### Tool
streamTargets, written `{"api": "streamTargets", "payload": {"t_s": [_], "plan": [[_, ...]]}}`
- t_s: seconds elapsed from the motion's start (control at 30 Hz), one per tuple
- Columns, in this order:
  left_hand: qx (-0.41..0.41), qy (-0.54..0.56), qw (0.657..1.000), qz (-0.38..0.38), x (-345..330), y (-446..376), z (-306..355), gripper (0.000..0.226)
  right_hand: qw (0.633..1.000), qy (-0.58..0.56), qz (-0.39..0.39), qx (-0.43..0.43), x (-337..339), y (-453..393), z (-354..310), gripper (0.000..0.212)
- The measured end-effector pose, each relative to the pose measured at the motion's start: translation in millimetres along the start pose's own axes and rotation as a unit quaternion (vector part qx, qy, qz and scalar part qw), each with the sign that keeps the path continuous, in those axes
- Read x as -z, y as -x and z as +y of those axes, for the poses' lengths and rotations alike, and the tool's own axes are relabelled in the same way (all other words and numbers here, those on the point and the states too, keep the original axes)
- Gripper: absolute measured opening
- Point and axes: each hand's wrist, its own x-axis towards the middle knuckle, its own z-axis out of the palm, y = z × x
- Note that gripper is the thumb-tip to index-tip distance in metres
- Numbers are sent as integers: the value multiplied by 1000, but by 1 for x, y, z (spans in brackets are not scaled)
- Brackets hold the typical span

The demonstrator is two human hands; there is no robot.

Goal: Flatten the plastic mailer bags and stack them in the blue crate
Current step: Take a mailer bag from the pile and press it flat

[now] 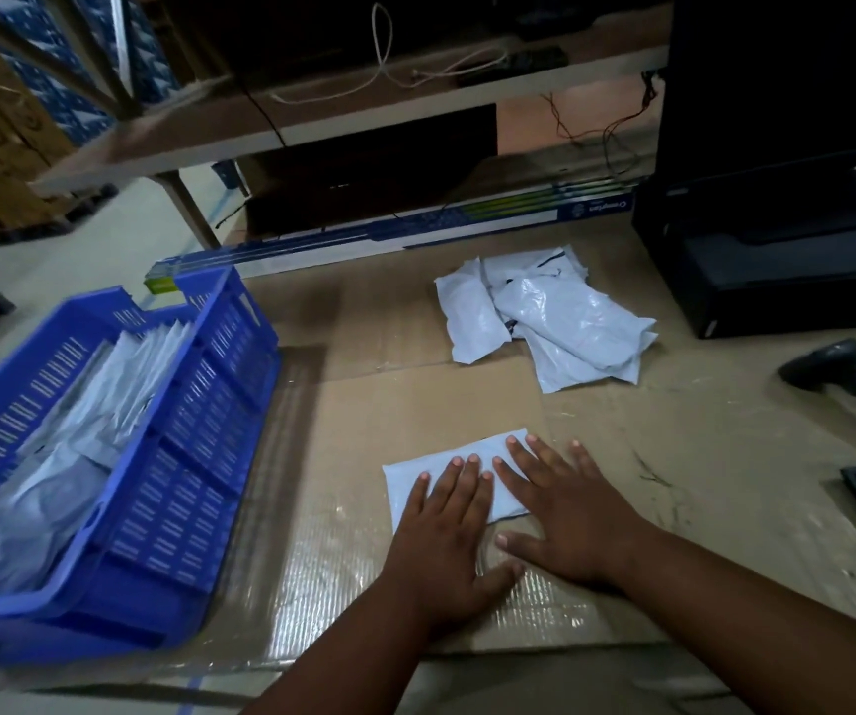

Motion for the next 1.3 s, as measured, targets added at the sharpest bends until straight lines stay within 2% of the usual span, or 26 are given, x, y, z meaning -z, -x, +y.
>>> {"api": "streamTargets", "payload": {"t_s": [0.1, 0.2, 0.27, 0.33, 0.4, 0.5, 0.57, 0.67, 0.8, 0.9, 0.93, 1.0, 1.07, 1.1, 1.2, 1.3], "plan": [[-22, 40, 999, 16, -1, 1, -14, 81, 999, 7, 34, 0, -6, -1, 0, 91], [-22, 69, 996, 47, 11, -6, -35, 66, 998, 22, 63, 12, 5, -16, -6, 76], [-14, 61, 997, 39, 13, -13, -40, 64, 996, 23, 71, 49, 14, -29, -24, 69], [-3, 68, 997, 32, 5, -15, -35, 65, 995, 17, 60, 81, 10, -40, -44, 72], [5, 67, 996, 51, -6, -11, -33, 64, 997, -8, 33, 74, -2, -44, -50, 75], [0, 38, 997, 61, -11, 0, -47, 62, 998, -1, 42, 35, -16, -39, -34, 76], [25, 15, 998, 49, -10, 9, -58, 65, 1000, 3, 21, 19, -14, -33, -19, 86], [91, -8, 996, -9, -8, 25, -70, 73, 1000, 3, 11, -17, -6, -28, -3, 98], [154, -12, 986, -67, 4, 35, -74, 93, 999, 11, -5, -53, -2, -19, 14, 108], [189, 6, 979, -82, 18, 32, -71, 94, 996, 3, -2, -86, 3, -23, 19, 97], [181, 9, 981, -65, 22, 26, -67, 87, 997, -6, 4, -74, 8, -25, 14, 89], [116, 23, 993, -17, 19, 12, -54, 72, 1000, -13, 20, -8, 13, -32, -7, 80], [34, 33, 999, 14, 5, 2, -40, 65, 998, 5, 19, 60, 7, -35, -30, 75], [23, 28, 999, 15, -2, 1, -35, 64, 997, 8, 16, 76, -2, -36, -37, 73], [44, 7, 999, 4, -10, 6, -39, 67, 998, 5, 14, 62, -16, -36, -29, 74], [101, 13, 992, -69, 5, 13, -58, 83, 999, -38, -19, 26, -2, -39, -5, 81]]}}
